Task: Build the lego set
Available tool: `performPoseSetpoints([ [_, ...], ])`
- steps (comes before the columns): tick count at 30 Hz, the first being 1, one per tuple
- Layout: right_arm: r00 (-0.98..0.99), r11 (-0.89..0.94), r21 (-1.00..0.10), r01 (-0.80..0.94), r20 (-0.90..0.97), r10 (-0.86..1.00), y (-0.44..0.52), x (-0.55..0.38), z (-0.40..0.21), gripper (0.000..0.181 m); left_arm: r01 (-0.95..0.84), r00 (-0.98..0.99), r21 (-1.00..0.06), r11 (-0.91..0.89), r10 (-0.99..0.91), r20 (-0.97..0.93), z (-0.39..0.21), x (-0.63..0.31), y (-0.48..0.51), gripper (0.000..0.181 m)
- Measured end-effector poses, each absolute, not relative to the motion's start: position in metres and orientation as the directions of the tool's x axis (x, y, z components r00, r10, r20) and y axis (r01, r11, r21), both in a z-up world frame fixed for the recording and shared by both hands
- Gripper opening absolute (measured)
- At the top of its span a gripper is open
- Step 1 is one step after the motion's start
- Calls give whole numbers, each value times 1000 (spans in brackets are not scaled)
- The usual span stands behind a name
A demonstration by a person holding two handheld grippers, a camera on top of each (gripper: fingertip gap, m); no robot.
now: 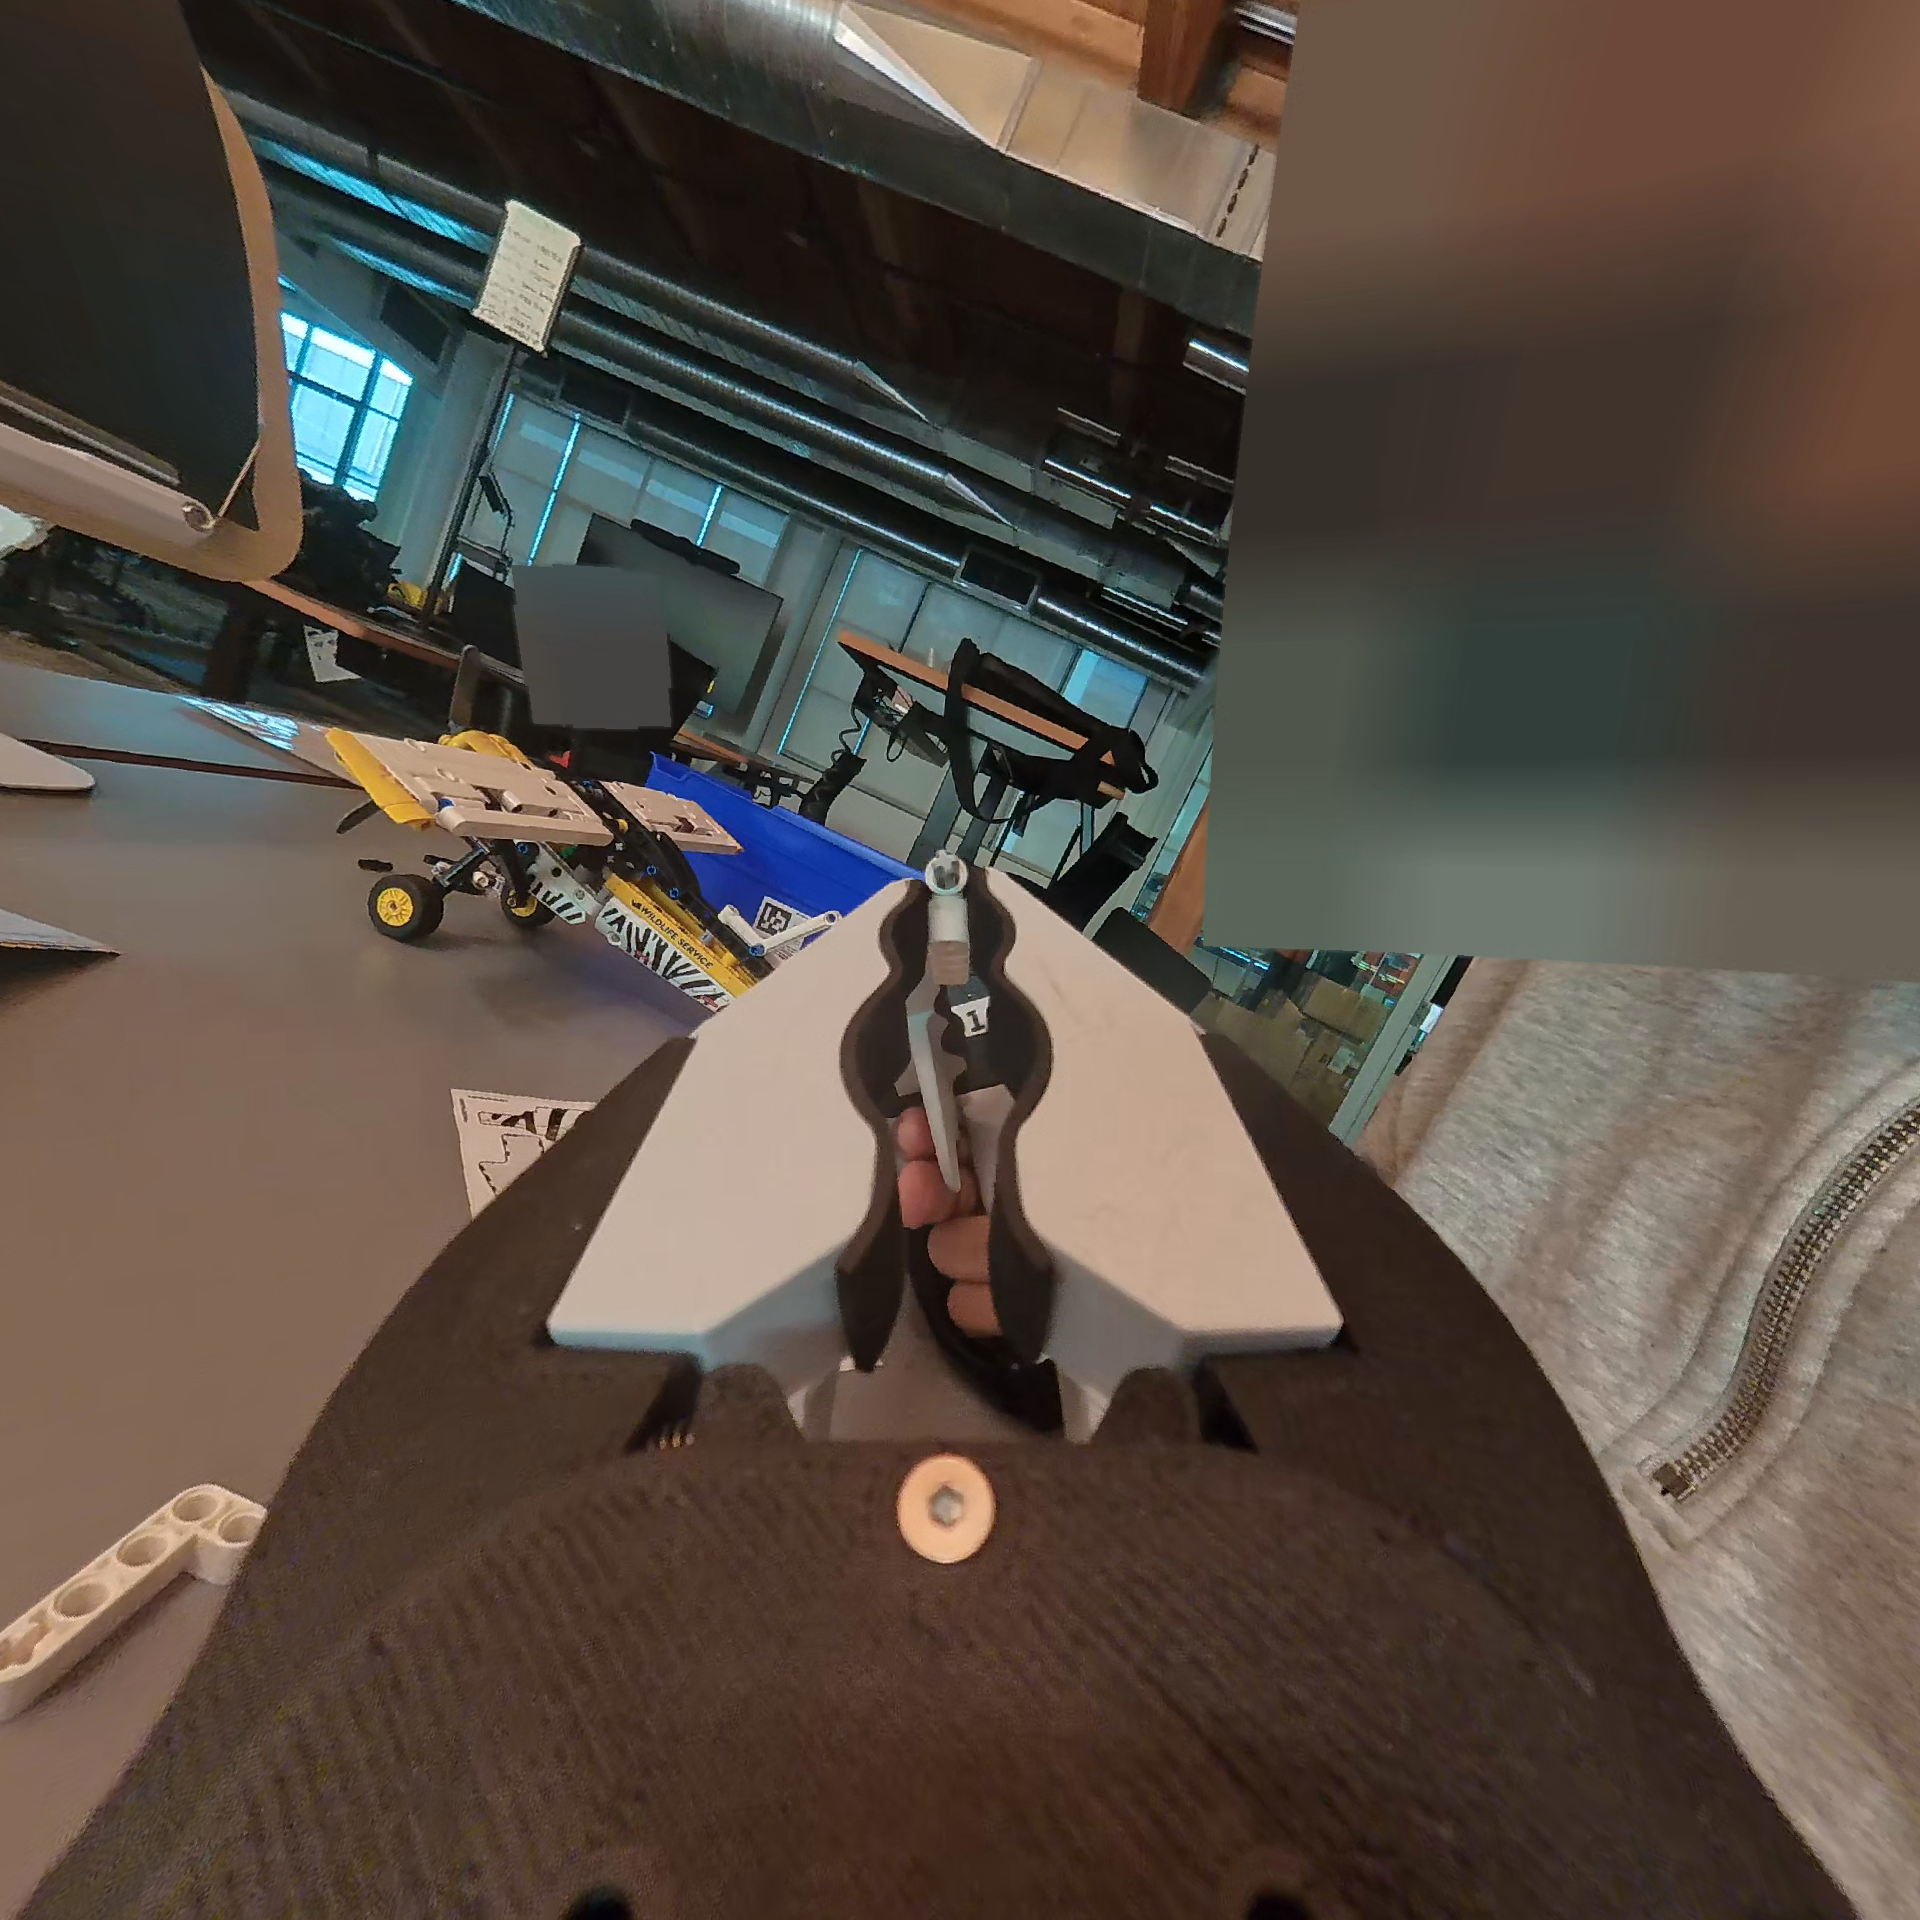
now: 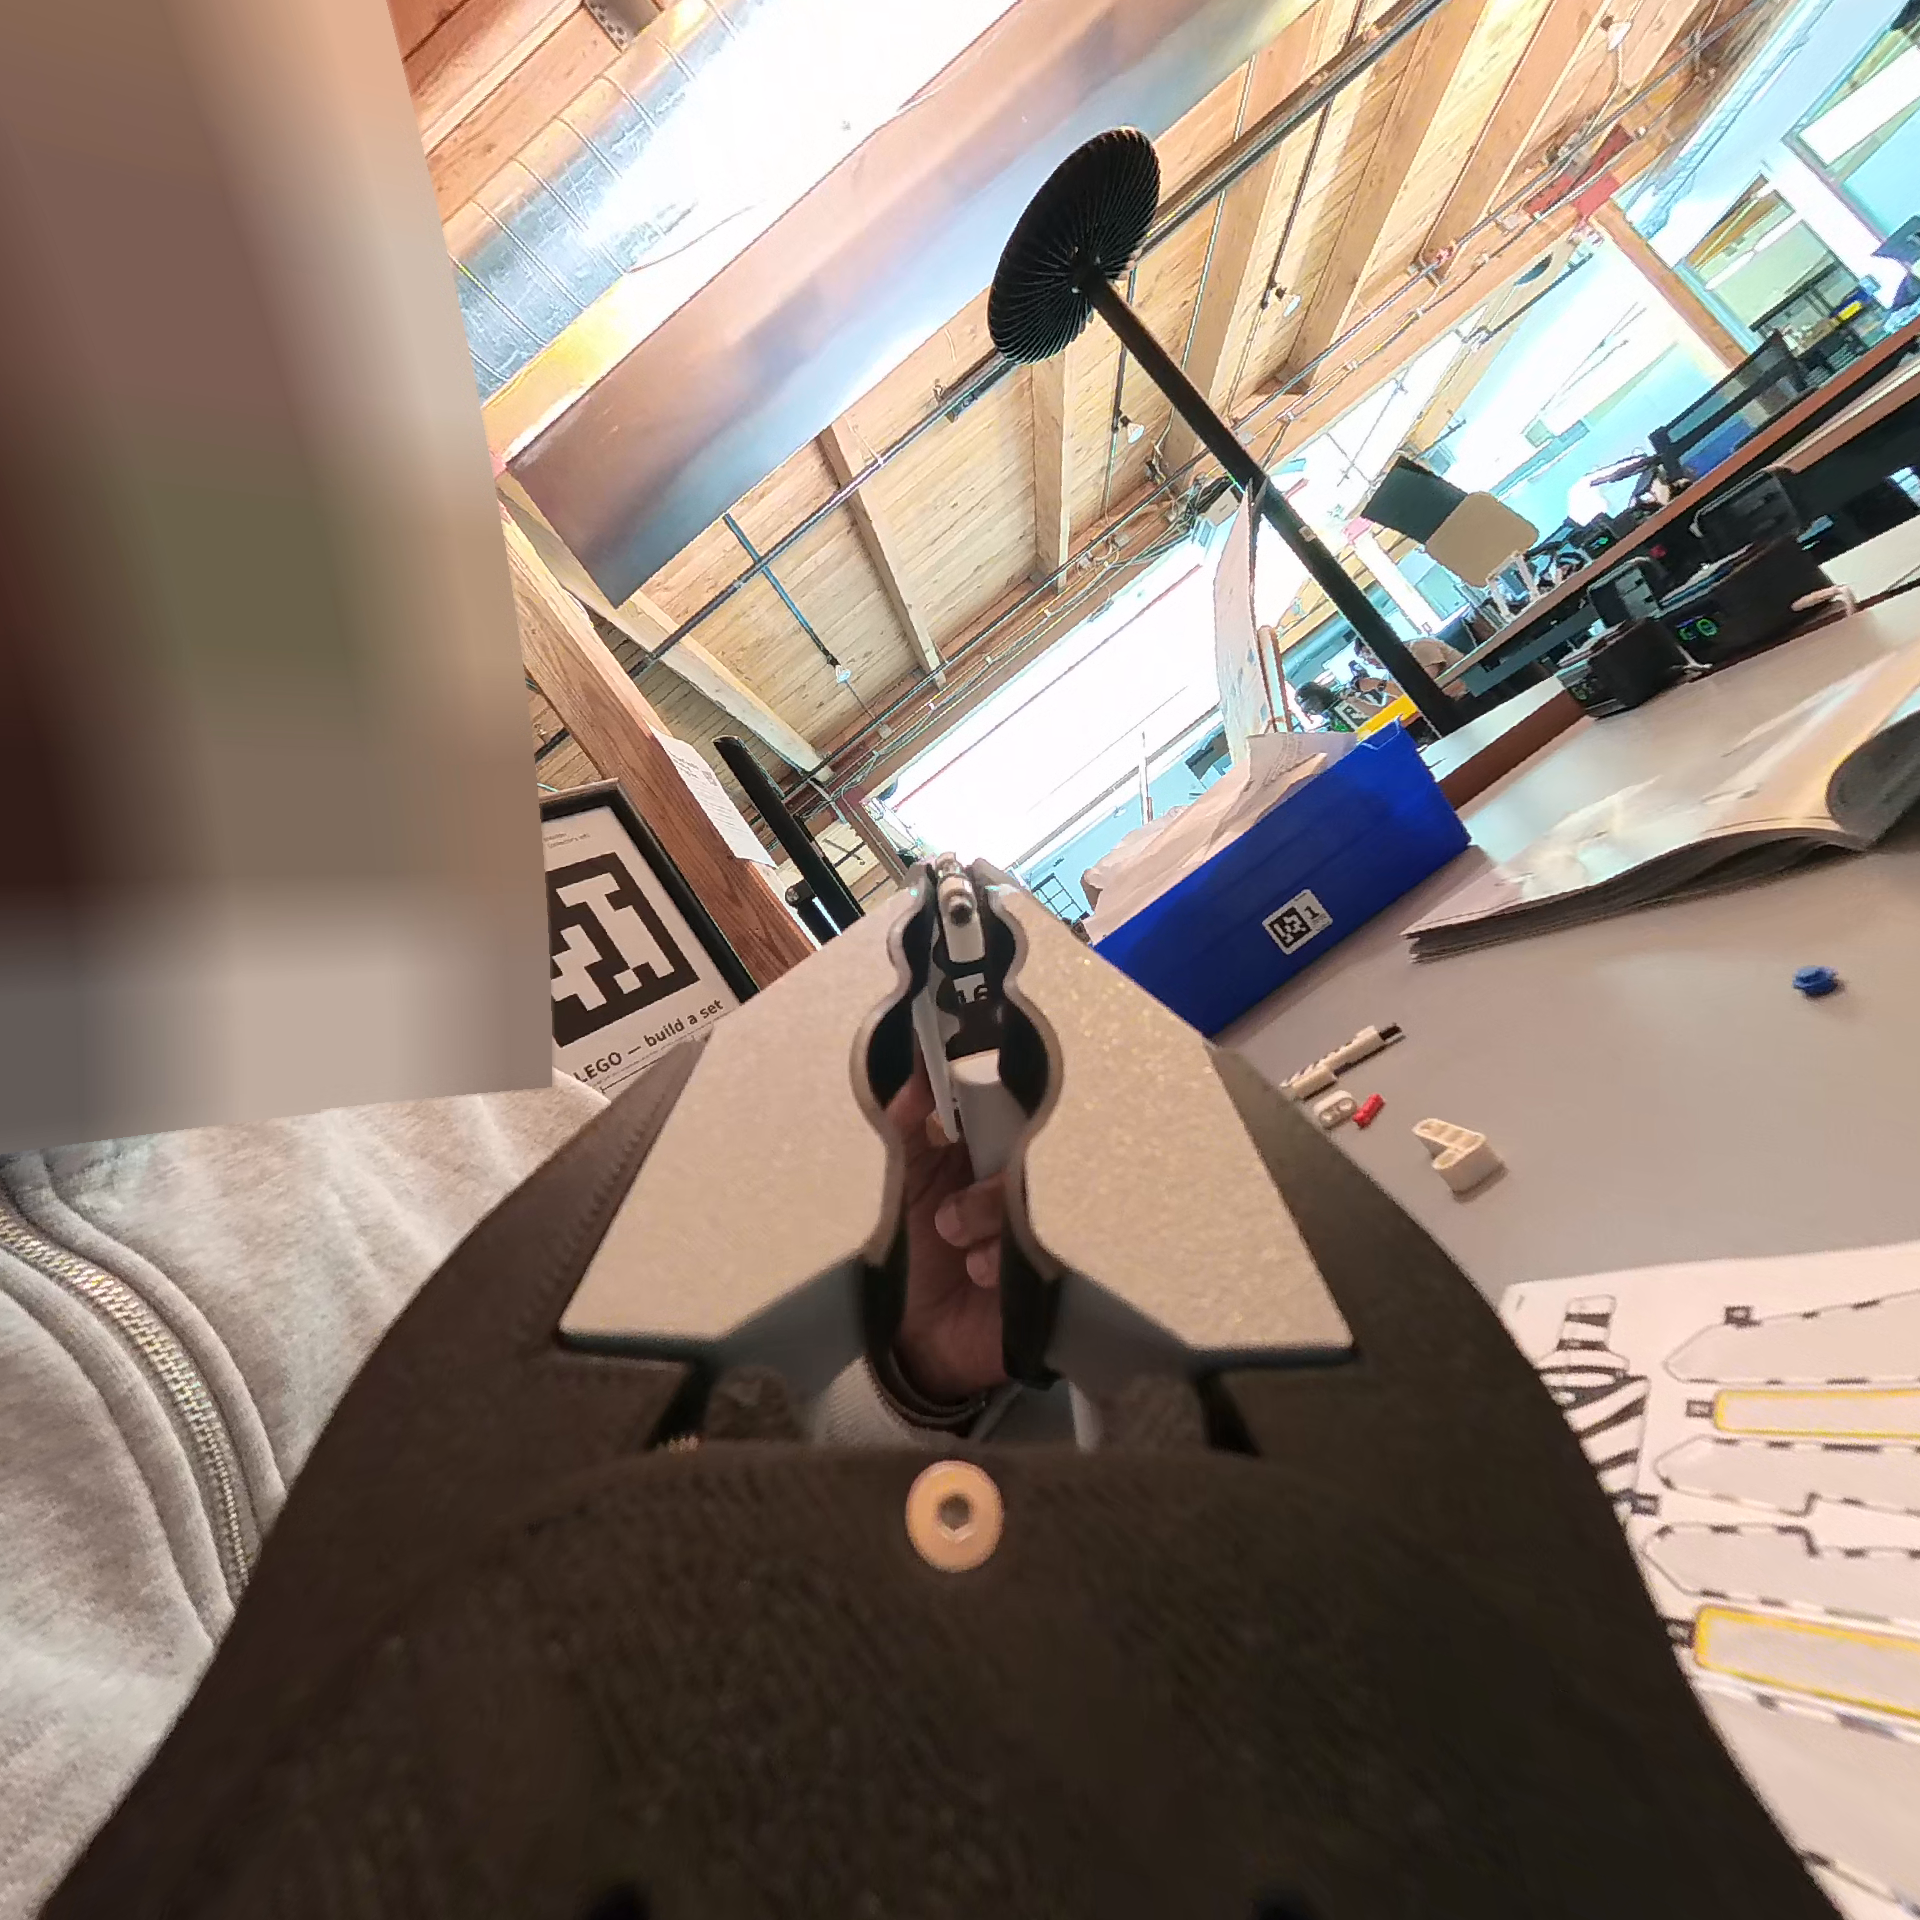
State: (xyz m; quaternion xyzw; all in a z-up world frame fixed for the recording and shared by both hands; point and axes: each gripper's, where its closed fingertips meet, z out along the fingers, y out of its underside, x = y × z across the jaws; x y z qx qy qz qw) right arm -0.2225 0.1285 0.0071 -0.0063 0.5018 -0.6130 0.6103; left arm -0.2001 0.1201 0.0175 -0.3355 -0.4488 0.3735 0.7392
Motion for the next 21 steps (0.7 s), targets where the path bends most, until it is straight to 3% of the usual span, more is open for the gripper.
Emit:
performPoseSetpoints([
  [21,-257,250,-624,741,-607,-752,128,-222,7,7,-231,331,-828,511,841,427,15,-202,122,6],
])
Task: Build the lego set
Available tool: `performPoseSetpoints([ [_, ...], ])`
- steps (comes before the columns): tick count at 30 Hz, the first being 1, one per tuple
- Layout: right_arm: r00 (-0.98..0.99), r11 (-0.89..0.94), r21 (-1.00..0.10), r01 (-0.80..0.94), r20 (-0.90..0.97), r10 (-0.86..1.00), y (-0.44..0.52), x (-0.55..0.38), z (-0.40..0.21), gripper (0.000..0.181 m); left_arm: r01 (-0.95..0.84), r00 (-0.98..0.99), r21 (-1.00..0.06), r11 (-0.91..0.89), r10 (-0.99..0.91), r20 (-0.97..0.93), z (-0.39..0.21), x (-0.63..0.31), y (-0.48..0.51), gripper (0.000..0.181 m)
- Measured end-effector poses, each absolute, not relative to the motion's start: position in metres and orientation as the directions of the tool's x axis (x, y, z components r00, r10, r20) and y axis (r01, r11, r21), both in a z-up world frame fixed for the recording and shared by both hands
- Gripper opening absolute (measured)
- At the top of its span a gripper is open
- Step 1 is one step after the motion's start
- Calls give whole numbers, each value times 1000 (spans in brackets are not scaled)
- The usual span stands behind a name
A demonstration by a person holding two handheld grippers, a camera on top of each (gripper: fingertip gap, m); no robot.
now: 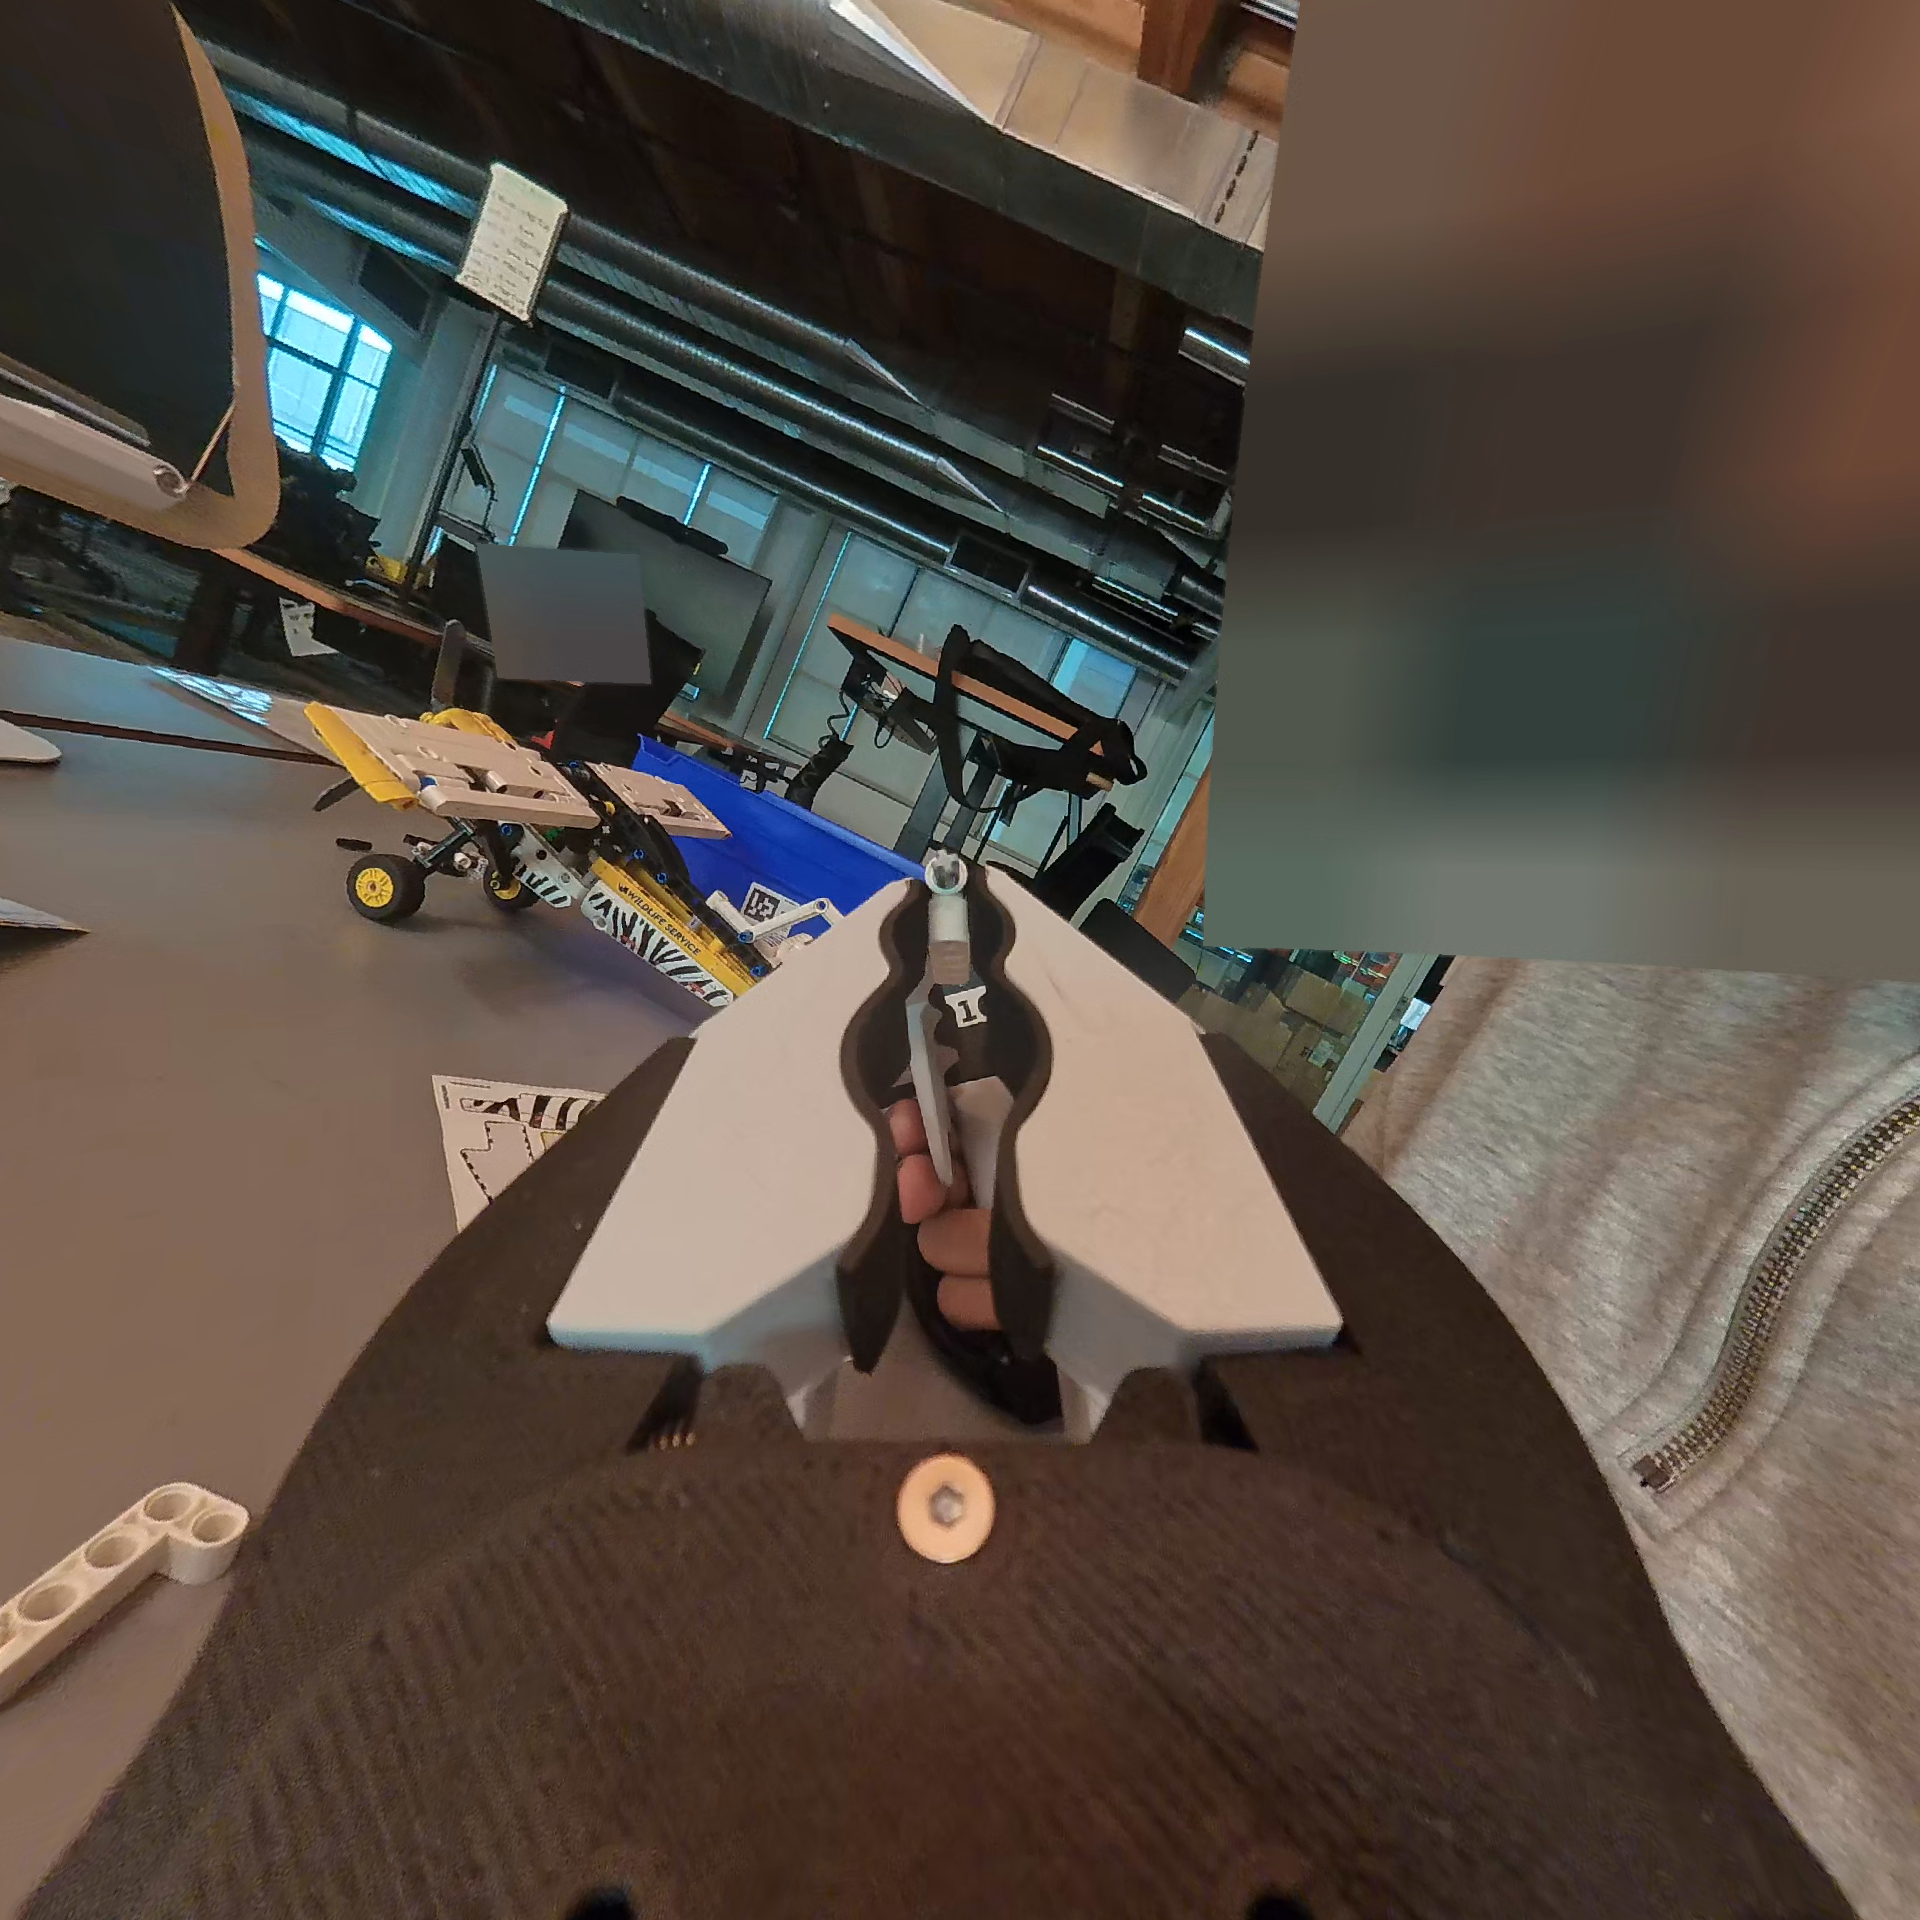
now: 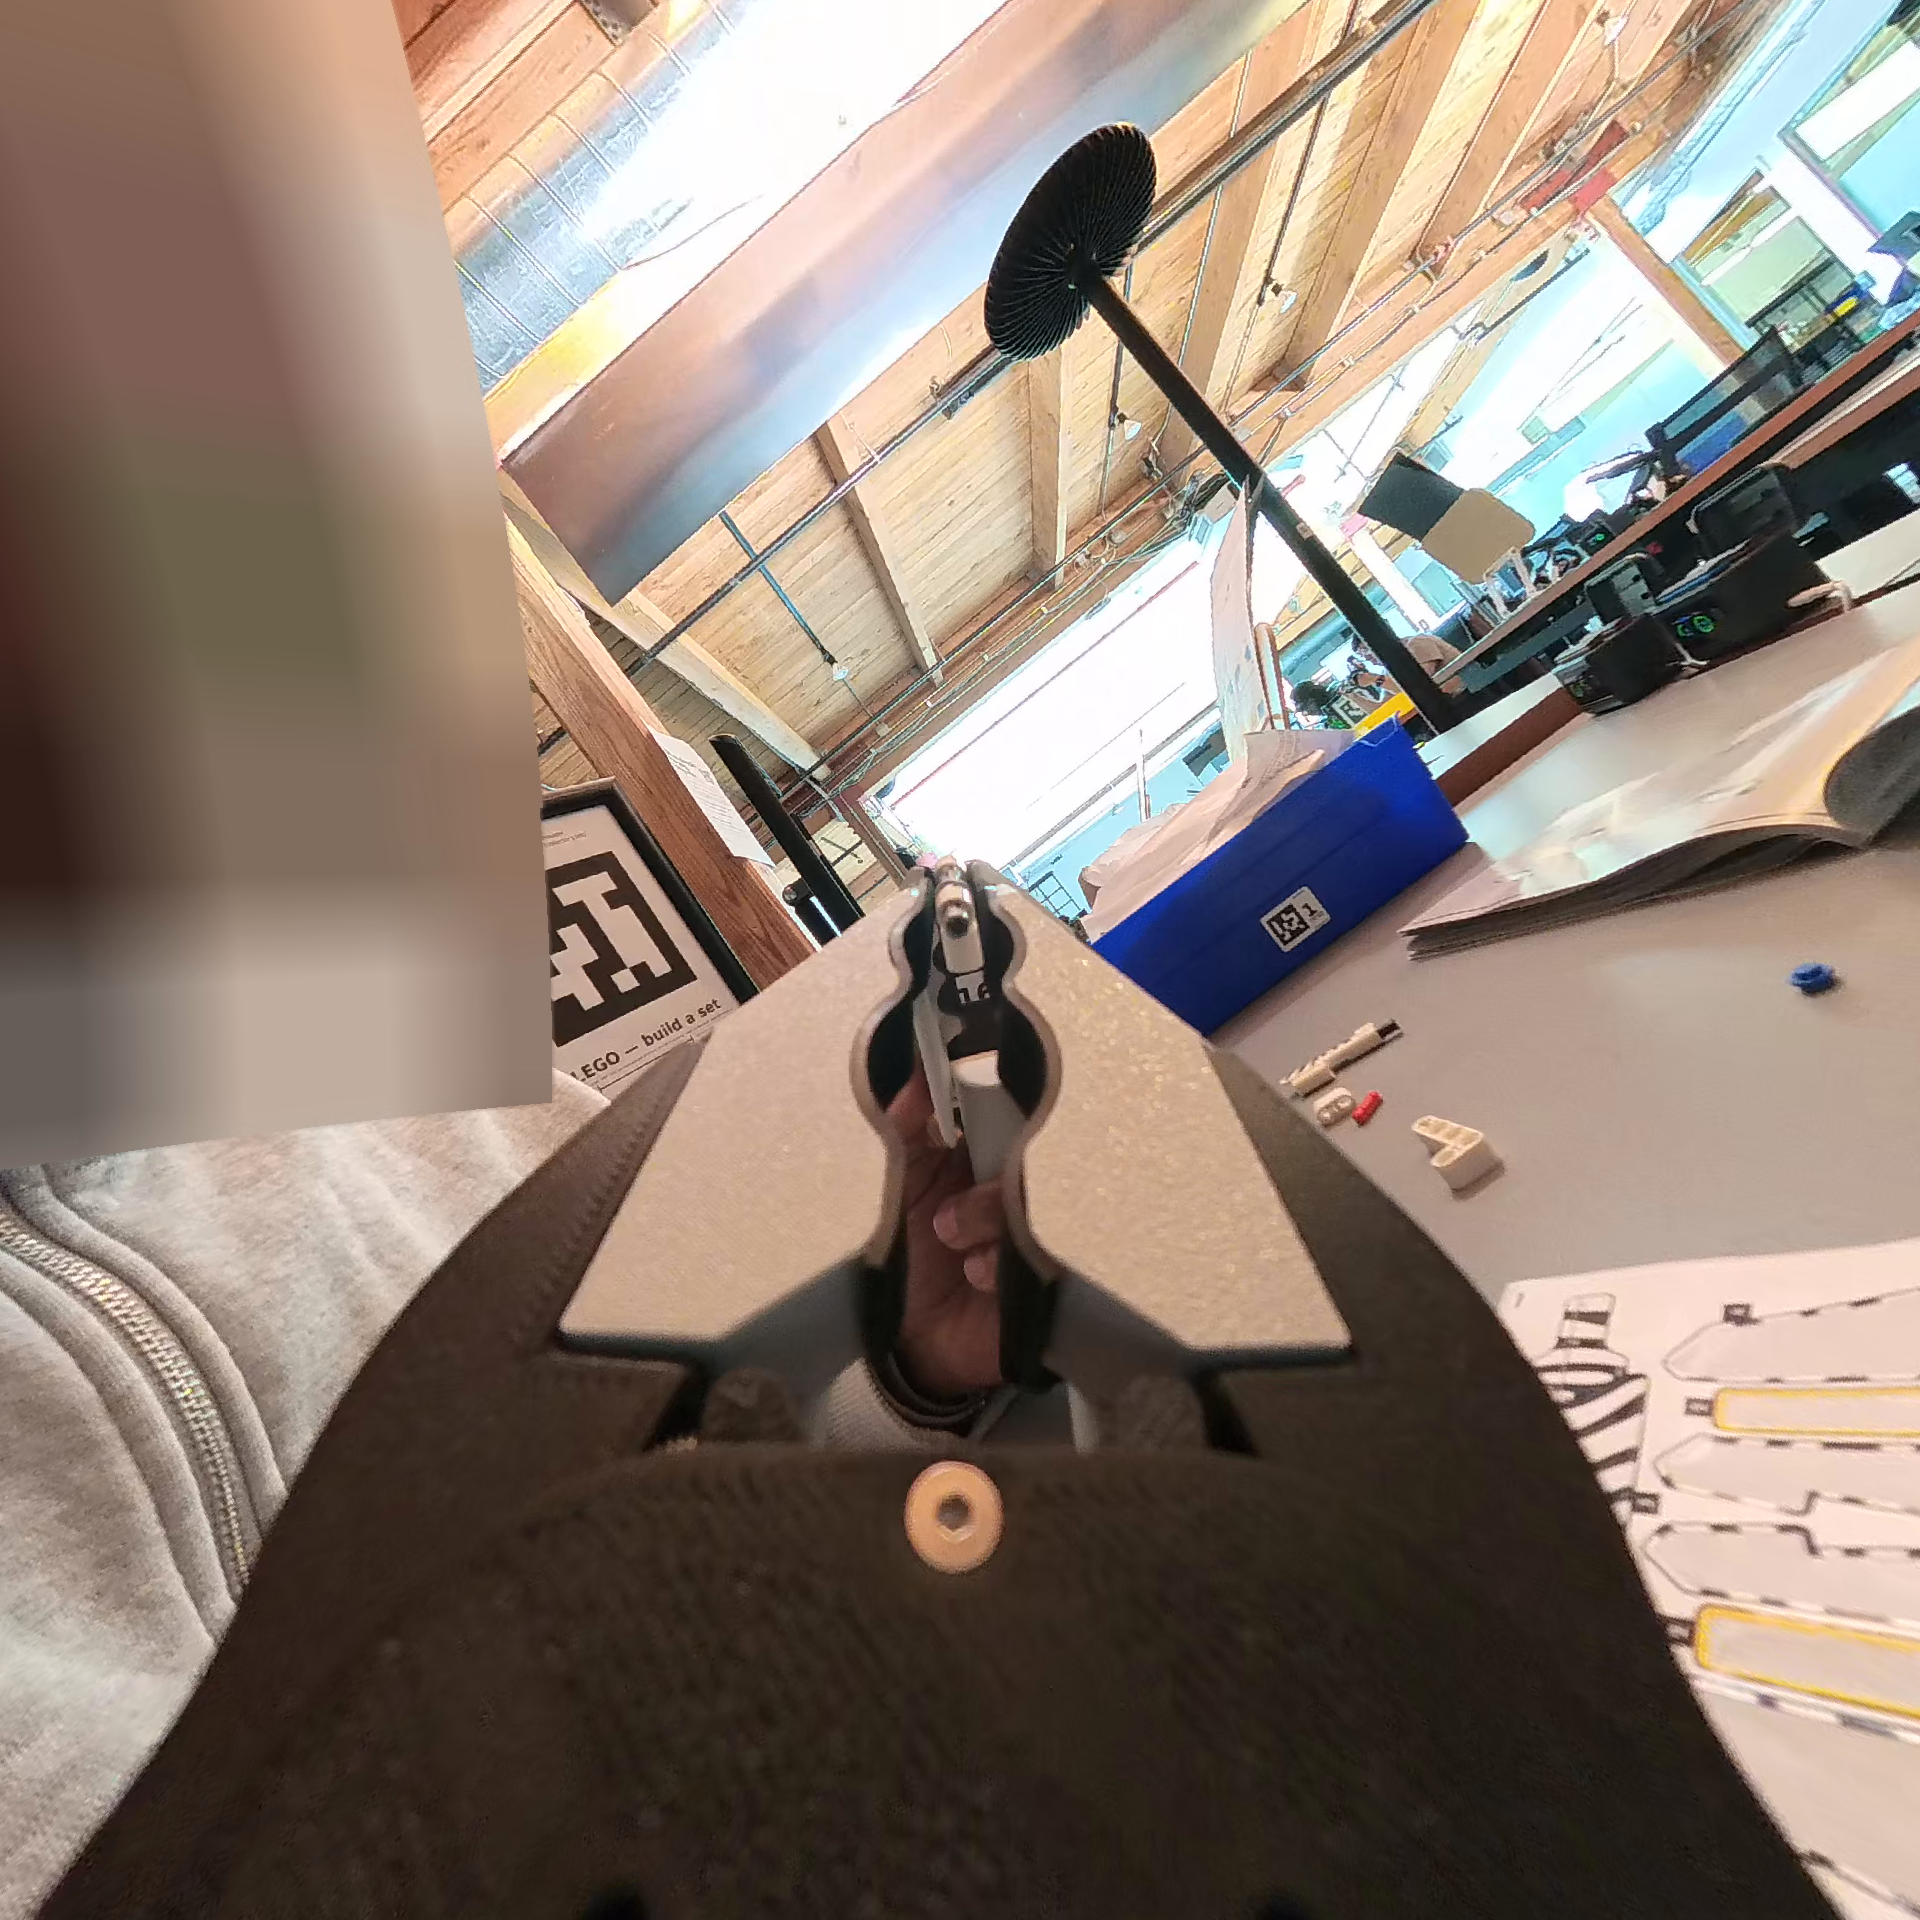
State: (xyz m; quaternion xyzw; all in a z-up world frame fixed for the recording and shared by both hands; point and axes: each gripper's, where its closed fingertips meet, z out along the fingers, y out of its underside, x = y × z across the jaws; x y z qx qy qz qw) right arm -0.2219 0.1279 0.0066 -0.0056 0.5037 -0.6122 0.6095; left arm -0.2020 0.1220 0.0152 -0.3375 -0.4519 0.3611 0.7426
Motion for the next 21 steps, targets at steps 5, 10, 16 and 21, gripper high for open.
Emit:
performPoseSetpoints([
  [5,-257,250,-623,741,-608,-751,128,-222,7,7,-230,333,-826,514,839,430,15,-202,122,6],
  [10,-258,248,-621,743,-608,-751,128,-223,7,7,-230,336,-823,520,836,434,15,-202,122,6],
  [16,-260,247,-622,743,-608,-750,128,-223,7,7,-229,336,-823,519,836,434,15,-202,122,6],
  [21,-261,246,-622,744,-608,-750,128,-223,7,7,-228,338,-823,521,835,435,15,-202,123,6],
])
